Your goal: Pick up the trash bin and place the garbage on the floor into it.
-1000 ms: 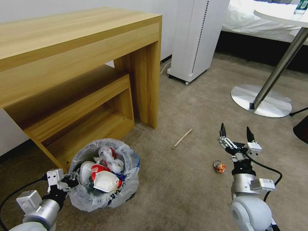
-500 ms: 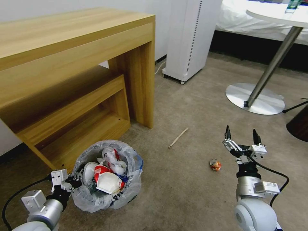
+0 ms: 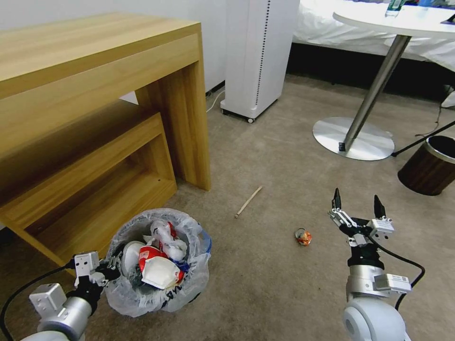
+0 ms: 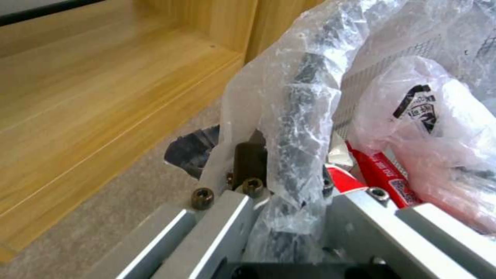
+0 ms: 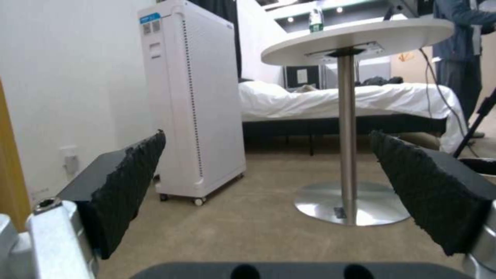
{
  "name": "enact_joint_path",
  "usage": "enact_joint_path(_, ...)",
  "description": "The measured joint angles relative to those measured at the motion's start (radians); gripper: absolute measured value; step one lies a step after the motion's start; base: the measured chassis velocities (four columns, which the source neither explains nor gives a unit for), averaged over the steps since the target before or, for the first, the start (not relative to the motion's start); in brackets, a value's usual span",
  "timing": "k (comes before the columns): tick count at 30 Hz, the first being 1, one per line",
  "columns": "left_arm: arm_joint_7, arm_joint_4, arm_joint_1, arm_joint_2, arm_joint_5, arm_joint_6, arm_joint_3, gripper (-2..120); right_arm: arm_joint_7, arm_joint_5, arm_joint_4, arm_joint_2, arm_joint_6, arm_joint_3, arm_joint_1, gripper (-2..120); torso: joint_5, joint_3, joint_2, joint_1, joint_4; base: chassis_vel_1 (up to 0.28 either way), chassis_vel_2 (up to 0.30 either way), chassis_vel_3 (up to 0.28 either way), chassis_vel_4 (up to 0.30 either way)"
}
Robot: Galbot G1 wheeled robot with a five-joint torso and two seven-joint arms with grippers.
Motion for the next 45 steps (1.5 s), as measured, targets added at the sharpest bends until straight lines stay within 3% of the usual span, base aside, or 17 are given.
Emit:
enact_joint_path(28, -0.006, 0.019, -0.006, 0.011, -0.028, -0.001, -0.016, 1, -0.008, -0.013, -0.023, 0.018, 0.035, 0.002, -0.023, 100, 0.0, 0.0, 0.0, 0.0, 0.0001, -0.003, 0.003, 0.002, -0.004)
enact_joint_path(45, -0.005, 0.027, -0.015, 0.009, -0.021, -0.001, -0.008, 1, -0.015, -0.009, -0.028, 0.016, 0.037, 0.0, -0.025, 100, 0.0002, 0.0, 0.0, 0.0, 0.0, -0.107, 0.113, 0.104, -0.101)
